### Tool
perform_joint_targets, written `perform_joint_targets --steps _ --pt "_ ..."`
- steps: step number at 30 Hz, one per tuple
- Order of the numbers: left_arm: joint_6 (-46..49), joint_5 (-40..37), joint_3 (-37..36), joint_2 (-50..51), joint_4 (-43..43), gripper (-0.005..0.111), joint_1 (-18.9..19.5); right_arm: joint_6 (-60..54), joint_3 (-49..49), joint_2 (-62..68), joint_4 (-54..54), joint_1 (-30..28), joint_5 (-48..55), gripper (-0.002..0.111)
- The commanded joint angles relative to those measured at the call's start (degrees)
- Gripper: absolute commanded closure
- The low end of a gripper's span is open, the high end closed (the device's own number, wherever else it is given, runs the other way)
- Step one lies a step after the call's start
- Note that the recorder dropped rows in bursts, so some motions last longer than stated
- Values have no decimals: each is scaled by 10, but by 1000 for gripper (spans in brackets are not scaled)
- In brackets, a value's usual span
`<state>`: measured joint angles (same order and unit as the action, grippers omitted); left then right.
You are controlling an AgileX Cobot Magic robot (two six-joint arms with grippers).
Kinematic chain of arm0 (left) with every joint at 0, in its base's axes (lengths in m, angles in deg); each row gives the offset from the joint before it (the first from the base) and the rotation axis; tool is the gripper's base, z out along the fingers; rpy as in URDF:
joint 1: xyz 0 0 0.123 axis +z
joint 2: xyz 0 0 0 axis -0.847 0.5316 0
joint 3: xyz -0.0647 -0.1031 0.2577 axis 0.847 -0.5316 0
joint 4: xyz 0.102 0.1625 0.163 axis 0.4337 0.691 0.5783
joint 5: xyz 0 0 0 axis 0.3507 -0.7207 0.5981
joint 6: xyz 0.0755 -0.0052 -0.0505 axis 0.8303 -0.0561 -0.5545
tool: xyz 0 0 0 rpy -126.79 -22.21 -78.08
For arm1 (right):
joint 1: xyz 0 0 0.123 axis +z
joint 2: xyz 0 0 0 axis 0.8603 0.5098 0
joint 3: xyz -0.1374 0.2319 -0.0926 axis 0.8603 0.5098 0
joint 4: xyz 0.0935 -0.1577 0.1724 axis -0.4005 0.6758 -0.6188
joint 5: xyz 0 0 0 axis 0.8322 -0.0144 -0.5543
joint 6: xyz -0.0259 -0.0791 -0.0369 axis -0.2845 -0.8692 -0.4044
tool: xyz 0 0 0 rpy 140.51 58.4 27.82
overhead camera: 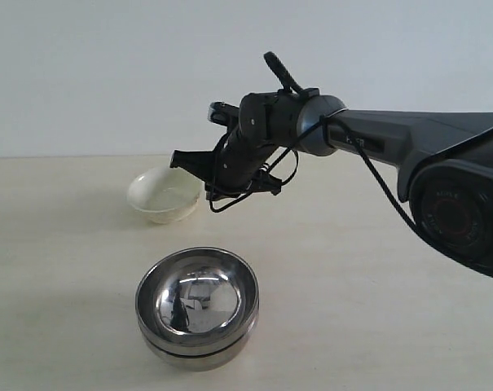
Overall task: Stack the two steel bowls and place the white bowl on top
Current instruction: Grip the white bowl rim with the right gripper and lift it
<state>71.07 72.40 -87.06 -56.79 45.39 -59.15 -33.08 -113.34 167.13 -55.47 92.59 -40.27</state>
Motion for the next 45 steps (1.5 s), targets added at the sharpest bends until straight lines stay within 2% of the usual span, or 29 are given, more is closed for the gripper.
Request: perform_joint_targets --steps 1,5,8,12,16,27,37,39,43,45 --pt "-5 0 -2 -1 -4 103 1 -6 -2 -10 6 10 -11 106" --pt "-5 0 -2 -1 -4 103 1 -5 -2 -14 3 20 -26 102" --pt "-5 0 -2 -1 -4 103 1 -4 -2 -15 2 27 -37 88" --pt "-5 0 -2 -1 -4 103 1 2 -2 -15 4 27 -24 65" --pt "-5 0 -2 -1 -4 103 1 12 -2 -15 12 27 -23 53" --pt "-5 0 -2 -1 -4 103 1 57 -2 4 13 27 -64 53" --pt "-5 0 -2 -1 -4 103 1 72 -2 9 35 34 -61 54" --pt "-5 0 -2 -1 -4 103 1 74 -2 9 39 34 -56 59" --pt "-5 0 -2 -1 -4 103 1 74 -2 13 50 34 -48 81" --pt "-5 0 -2 -1 -4 103 1 74 -2 16 50 34 -48 86"
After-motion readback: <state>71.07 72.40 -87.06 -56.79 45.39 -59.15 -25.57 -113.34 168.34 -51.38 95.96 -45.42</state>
